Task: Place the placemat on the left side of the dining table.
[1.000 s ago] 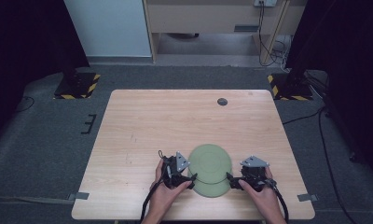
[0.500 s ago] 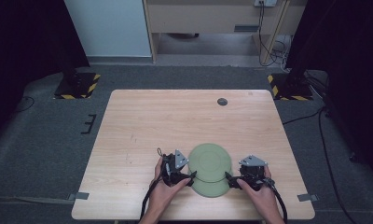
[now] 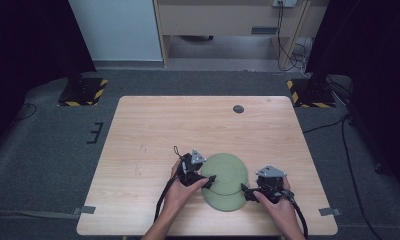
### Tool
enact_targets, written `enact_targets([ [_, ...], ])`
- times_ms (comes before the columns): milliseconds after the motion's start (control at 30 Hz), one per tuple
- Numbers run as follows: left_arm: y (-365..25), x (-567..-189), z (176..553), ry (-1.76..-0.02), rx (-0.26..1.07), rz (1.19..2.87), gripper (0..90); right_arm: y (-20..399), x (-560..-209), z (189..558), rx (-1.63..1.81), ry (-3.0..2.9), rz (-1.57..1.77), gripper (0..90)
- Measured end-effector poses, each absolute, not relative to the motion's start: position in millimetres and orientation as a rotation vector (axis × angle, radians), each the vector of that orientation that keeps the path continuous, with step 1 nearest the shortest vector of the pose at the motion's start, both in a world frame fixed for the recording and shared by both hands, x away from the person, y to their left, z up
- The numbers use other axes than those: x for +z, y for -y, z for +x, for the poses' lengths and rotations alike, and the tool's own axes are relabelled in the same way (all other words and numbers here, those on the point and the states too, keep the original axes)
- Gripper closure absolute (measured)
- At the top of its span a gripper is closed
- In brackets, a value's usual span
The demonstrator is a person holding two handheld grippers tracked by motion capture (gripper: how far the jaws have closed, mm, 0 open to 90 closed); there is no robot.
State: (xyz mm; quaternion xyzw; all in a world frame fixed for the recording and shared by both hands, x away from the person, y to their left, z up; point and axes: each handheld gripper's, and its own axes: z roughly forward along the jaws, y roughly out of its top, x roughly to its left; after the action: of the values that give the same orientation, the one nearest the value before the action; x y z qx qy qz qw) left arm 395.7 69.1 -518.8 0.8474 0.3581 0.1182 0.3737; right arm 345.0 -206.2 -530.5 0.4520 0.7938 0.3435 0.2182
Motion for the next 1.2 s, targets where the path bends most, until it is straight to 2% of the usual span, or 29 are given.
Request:
enact_targets([
  [267,-64,-526,408,-0.929,0.255,2.174,5.1,206,-531,346,0.957,-2.201,1.25,0.8],
  [433,-63,-531,414,-0.952,0.176,2.135,5.1,206,-531,346,0.958,-2.2,1.246,0.8],
  [900,-53,-530,413,-0.94,0.167,2.139,6.5,207,-532,346,0.966,-2.208,1.247,0.8],
  [1100,-53,-528,413,-0.968,0.177,2.132,10.6,208,-532,347,0.967,-2.215,1.251,0.7],
  [1200,-54,-525,413,-0.971,0.214,2.127,17.8,207,-532,348,0.969,-2.213,1.254,0.7],
])
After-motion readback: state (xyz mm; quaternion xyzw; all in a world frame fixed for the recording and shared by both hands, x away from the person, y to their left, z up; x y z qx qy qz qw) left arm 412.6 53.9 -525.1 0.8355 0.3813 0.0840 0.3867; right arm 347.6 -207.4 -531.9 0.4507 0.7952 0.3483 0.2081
